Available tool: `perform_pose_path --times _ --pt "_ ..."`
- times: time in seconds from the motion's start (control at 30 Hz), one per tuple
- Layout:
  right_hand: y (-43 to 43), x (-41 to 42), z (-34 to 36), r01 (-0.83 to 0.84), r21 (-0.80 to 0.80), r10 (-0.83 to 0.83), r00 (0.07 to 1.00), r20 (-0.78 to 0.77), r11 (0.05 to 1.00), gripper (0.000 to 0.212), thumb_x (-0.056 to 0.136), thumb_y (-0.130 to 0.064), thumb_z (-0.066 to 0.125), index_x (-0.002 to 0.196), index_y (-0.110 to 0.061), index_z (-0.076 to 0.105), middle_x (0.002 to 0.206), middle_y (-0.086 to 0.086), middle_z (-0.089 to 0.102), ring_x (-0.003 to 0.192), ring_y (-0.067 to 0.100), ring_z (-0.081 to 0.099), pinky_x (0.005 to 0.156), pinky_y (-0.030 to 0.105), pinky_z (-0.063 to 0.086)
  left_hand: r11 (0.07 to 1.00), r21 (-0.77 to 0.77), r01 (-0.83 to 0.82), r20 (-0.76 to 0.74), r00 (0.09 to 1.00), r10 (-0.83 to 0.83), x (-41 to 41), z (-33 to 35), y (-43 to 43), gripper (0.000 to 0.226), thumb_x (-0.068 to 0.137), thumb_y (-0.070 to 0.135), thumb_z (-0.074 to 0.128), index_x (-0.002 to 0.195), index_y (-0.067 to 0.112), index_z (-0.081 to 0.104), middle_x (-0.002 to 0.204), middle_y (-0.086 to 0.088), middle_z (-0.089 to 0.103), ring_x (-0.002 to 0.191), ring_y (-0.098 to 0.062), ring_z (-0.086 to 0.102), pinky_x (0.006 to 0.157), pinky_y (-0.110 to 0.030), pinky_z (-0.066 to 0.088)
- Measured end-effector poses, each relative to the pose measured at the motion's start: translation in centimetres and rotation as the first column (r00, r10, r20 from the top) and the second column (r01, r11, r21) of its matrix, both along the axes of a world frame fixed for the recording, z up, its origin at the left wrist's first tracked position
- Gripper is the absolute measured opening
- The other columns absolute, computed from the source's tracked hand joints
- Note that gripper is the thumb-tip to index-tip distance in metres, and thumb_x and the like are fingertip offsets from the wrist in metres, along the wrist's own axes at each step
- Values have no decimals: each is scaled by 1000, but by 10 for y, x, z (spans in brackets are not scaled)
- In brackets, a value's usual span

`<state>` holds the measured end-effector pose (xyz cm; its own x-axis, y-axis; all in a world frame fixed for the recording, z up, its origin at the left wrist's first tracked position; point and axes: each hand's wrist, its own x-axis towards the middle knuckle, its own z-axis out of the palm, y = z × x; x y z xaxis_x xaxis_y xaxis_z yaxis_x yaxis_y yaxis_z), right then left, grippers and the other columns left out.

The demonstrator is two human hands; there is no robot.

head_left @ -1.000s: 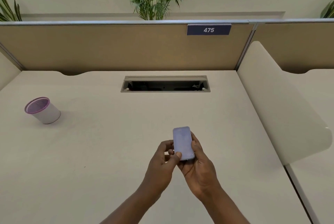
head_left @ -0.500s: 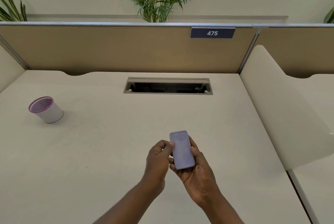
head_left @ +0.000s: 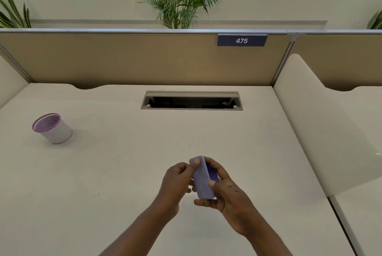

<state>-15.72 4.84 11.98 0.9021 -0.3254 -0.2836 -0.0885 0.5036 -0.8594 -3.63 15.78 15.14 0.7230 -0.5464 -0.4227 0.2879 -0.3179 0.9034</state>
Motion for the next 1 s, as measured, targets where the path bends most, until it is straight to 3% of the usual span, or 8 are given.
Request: perform_pose_path --times 0.2,0.3,0.4,0.5,0.63,0.73,0.87,1.0 --pt "-3 -2 3 -60 -153 60 998 -7 986 51 101 -25 55 144 -49 44 142 -21 54 124 27 63 89 44 60 997 14 80 -2 997 -80 7 4 1 68 73 73 60 97 11 74 89 -6 80 78 -23 75 67 -30 54" --pt "-3 -3 8 -108 -254 106 994 -23 961 57 100 -28 60 144 -56 38 136 -29 55 122 17 63 88 37 60 994 -6 110 -52 993 -110 13 3 3 64 82 68 61 102 9 76 93 -10 80 82 -27 75 69 -32 53" --pt "-3 -4 12 -177 -297 173 984 -42 938 74 95 -17 66 145 -60 31 130 -31 58 118 20 66 87 30 59 993 -17 113 -75 991 -114 19 0 3 51 96 56 56 100 9 78 94 -16 79 84 -33 75 72 -38 52" --pt "-7 -7 15 -206 -224 206 978 -23 953 82 90 -14 73 146 -58 32 136 -26 58 123 30 63 95 38 58 997 -5 74 -85 994 -75 24 -4 4 44 105 41 48 99 9 78 87 -13 77 75 -24 73 67 -36 52" --pt "-14 -12 11 -210 -51 213 974 77 976 72 98 3 51 148 -47 39 145 -7 57 124 46 59 99 44 54 995 -13 95 -68 993 -96 26 -8 2 43 107 35 45 98 7 77 80 -7 75 67 -18 69 63 -33 51" --pt "-17 -15 5 -211 61 202 971 126 976 68 99 3 51 149 -41 41 149 9 54 125 56 54 102 46 52 997 -25 78 -113 990 -80 23 -12 -2 43 107 34 45 97 7 77 78 -7 74 65 -19 67 61 -33 50" --pt "-22 -16 -5 -183 154 165 979 122 971 64 97 -4 63 149 -37 43 148 14 55 128 54 52 102 47 52 996 59 69 -191 980 -56 22 -22 -10 42 104 38 49 96 9 77 80 -10 78 73 -25 72 64 -36 52" --pt "-36 -12 -12 -52 69 51 998 23 996 72 91 -6 72 147 -41 43 138 6 65 124 43 60 100 47 55 980 178 93 -160 985 -65 24 -38 -16 39 101 41 54 98 7 72 82 -10 73 66 -22 66 59 -31 47"
